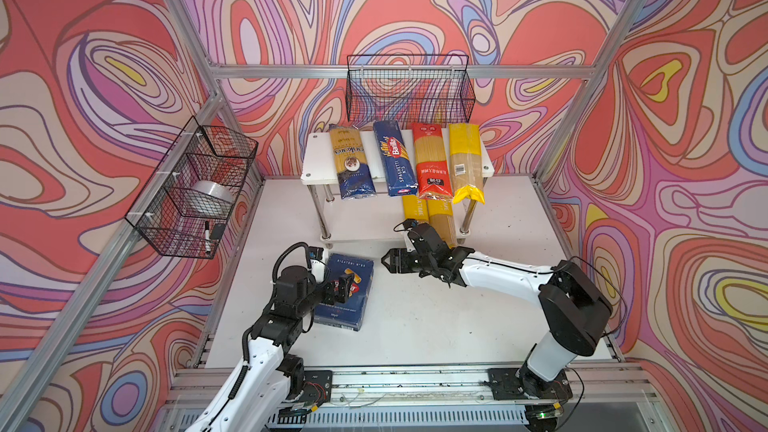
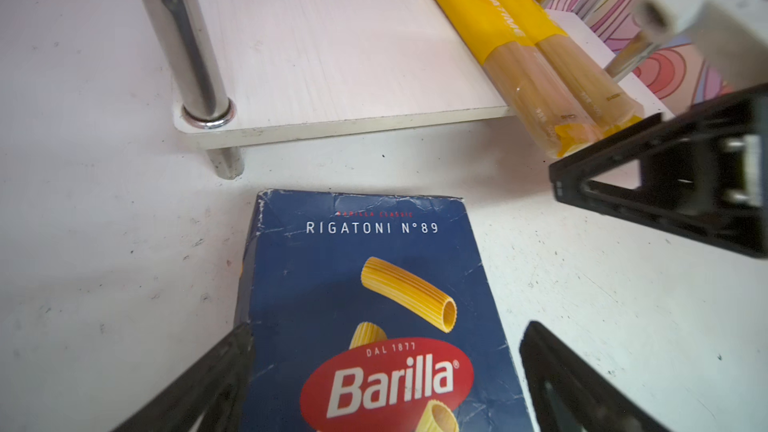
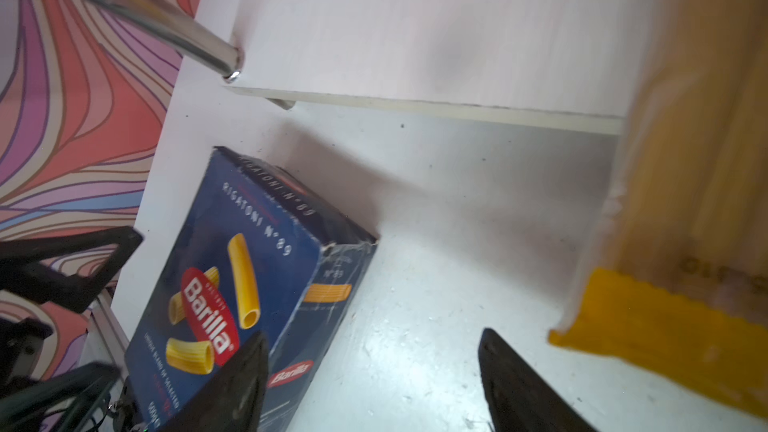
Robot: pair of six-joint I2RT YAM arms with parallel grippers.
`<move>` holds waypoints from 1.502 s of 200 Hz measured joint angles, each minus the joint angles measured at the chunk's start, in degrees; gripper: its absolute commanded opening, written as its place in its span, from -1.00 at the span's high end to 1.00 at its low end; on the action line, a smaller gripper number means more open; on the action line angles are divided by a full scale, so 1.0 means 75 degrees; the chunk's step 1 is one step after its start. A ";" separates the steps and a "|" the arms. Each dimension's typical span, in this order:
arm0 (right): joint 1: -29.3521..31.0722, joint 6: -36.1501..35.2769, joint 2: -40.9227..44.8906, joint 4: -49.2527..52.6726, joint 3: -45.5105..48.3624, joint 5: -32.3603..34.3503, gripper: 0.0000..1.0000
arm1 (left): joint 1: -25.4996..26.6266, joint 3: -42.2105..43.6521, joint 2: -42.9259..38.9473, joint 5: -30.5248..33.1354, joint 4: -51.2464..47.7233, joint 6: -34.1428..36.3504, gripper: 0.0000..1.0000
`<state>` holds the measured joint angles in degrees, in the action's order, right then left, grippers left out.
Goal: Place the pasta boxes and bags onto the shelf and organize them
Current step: 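Move the right gripper toward the blue rigatoni box beside the left gripper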
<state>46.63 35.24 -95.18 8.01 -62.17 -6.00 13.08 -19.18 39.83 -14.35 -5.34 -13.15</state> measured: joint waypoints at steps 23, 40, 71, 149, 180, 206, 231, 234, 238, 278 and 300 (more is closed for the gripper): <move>0.0376 -0.0026 0.0644 0.0169 -0.0082 0.0006 -0.65 | 0.0000 -0.0329 0.0251 0.0388 -0.0536 -0.0574 -1.00; 0.0411 0.0198 0.1014 0.0358 -0.0082 0.0119 -0.64 | 0.0000 -0.0527 0.0271 0.0822 -0.1096 -0.1125 -1.00; 0.0510 0.0326 0.1102 0.0490 0.0035 -0.0020 -0.66 | 0.0000 -0.0516 0.0128 0.1145 -0.1714 -0.2028 -1.00; 0.0886 -0.0210 0.1119 0.0644 0.0251 -0.0143 -0.67 | 0.0000 -0.0513 -0.0385 0.1142 -0.2667 -0.2795 -1.00; 0.0889 -0.0262 0.1119 0.0498 0.0402 -0.0146 -0.66 | 0.0000 -0.0510 -0.0017 0.0854 -0.2699 -0.2798 -1.00; 0.0886 -0.0256 0.1023 0.0379 0.0423 -0.0154 -0.67 | -0.0006 -0.0437 0.0271 0.0653 -0.2646 -0.2798 -1.00; 0.0889 -0.0259 0.0688 0.0248 0.0420 -0.0181 -0.67 | -0.0003 -0.0385 0.0230 0.0361 -0.2629 -0.2801 -1.00; 0.0886 -0.0259 0.0627 0.0242 0.0420 -0.0181 -0.68 | -0.0003 -0.0379 0.0213 0.0309 -0.2629 -0.2801 -1.00; 0.0889 -0.0259 0.0545 0.0245 0.0417 -0.0181 -0.68 | -0.0003 -0.0370 0.0187 0.0242 -0.2629 -0.2801 -1.00; 0.0889 -0.0271 -0.0076 0.0265 0.0361 -0.0128 -0.69 | 0.0009 -0.0224 -0.0414 -0.0329 -0.2634 -0.2882 -1.00; 0.0889 -0.0280 -0.0146 0.0012 0.0361 -0.0082 -0.69 | 0.0032 -0.0140 -0.0825 -0.0536 -0.2672 -0.2920 -1.00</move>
<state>53.30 33.15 -96.27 8.10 -59.46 -6.61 13.32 -20.23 33.65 -18.37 -25.39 -35.05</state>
